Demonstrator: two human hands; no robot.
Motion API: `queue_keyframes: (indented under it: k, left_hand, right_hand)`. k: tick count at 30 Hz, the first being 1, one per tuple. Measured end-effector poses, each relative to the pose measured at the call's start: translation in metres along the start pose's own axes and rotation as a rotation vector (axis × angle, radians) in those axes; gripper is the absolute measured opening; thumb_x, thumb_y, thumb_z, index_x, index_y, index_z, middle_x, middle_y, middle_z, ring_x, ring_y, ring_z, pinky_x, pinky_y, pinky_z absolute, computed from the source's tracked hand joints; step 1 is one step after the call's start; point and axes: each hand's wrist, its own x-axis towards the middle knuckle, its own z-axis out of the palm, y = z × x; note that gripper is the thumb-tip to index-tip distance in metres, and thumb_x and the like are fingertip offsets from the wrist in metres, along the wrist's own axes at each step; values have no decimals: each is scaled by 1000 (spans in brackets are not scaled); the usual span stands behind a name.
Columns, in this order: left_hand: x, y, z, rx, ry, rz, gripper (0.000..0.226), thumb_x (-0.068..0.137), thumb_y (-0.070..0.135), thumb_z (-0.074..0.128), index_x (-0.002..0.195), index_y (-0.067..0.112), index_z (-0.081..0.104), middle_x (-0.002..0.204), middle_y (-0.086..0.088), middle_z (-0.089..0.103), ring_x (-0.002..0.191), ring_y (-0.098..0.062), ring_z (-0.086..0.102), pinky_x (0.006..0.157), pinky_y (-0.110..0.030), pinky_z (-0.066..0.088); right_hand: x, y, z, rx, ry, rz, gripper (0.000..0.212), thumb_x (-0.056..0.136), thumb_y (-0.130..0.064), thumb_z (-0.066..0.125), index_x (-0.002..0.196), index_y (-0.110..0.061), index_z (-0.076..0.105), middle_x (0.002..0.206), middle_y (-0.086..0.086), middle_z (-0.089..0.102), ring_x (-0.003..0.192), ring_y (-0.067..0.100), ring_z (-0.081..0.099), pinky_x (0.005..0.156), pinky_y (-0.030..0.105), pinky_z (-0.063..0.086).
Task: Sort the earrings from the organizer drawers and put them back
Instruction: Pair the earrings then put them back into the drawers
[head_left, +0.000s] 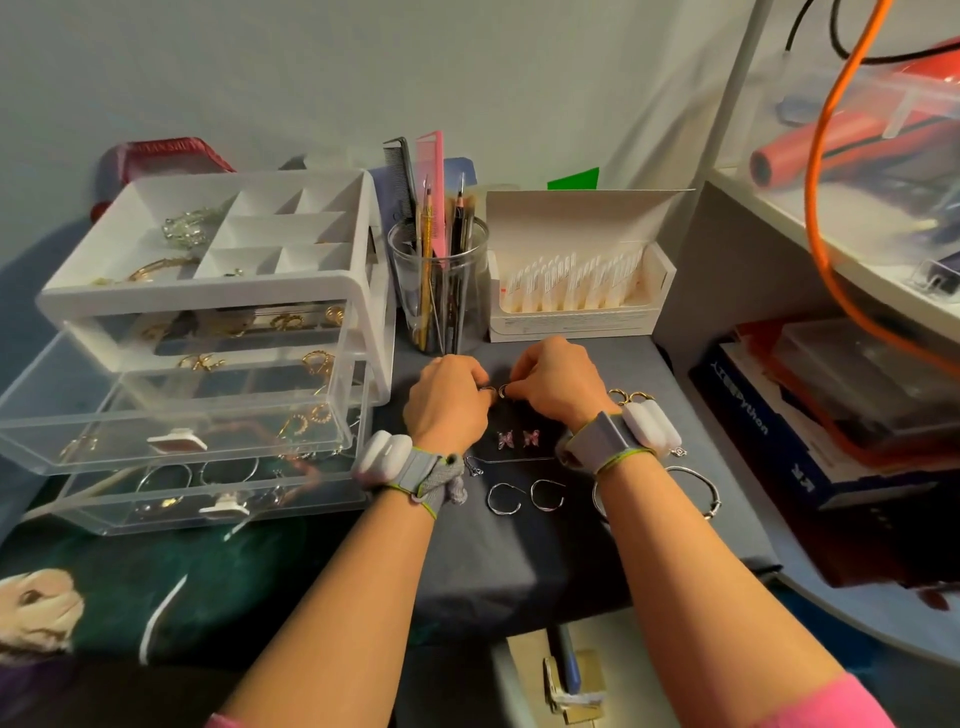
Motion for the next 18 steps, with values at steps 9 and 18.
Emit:
queue_keyframes:
  k: [9,18]
  left_hand:
    - [1,0,1,6,-4,6,10,87,25,69,92,28,61,112,-5,62,100,-29,61,83,-40,51]
    - [-5,2,-2,-40,-20,13,8,89,23,65,88,26,58,110,-8,62,98,-31,60,84,-43,52]
  right_hand:
    - [6,-6,10,-165,-1,-21,24,82,-18,66,105,-9,67,109,15,66,99,35,63,85,43,54]
    - [1,-6,11,-219,10,-69,26,88,-15,58,111,-4,64,114,18,64,103,37,61,83,42,53]
